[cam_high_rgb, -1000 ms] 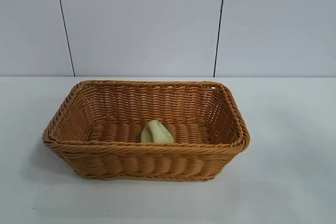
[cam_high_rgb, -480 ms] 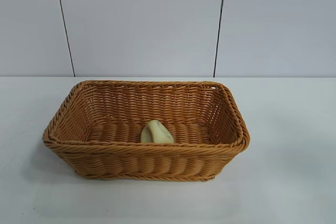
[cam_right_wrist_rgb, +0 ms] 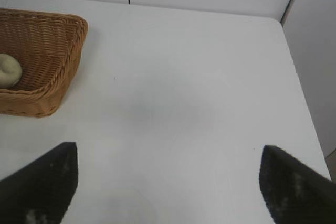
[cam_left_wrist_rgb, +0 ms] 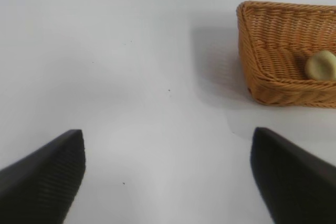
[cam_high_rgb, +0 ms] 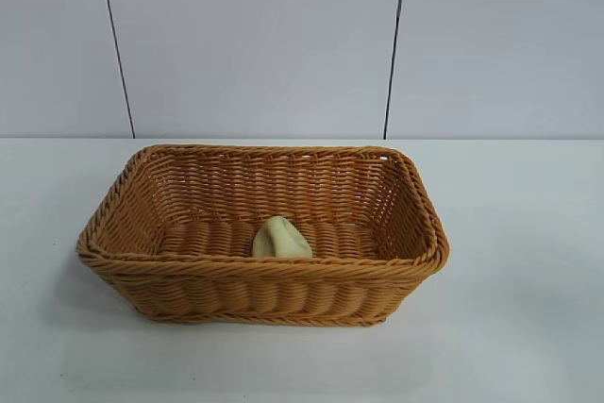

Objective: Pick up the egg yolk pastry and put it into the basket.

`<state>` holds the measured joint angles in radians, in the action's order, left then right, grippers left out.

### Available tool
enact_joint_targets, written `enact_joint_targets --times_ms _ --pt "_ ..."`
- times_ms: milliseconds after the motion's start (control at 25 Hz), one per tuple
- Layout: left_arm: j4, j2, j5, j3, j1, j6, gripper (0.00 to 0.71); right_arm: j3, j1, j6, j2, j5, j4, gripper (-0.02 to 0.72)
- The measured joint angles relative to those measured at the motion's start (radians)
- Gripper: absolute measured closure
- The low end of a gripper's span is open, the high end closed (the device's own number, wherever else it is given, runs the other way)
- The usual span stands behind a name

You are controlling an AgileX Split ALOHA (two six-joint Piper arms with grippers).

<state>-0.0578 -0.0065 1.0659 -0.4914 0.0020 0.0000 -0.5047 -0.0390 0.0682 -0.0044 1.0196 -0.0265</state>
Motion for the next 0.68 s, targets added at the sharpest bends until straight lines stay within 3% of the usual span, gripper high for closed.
enact_joint_targets --times_ms 680 --pt "0.000 0.000 0.000 0.000 0.000 0.000 0.047 0.000 0.048 0.000 -0.002 0.000 -0.005 0.062"
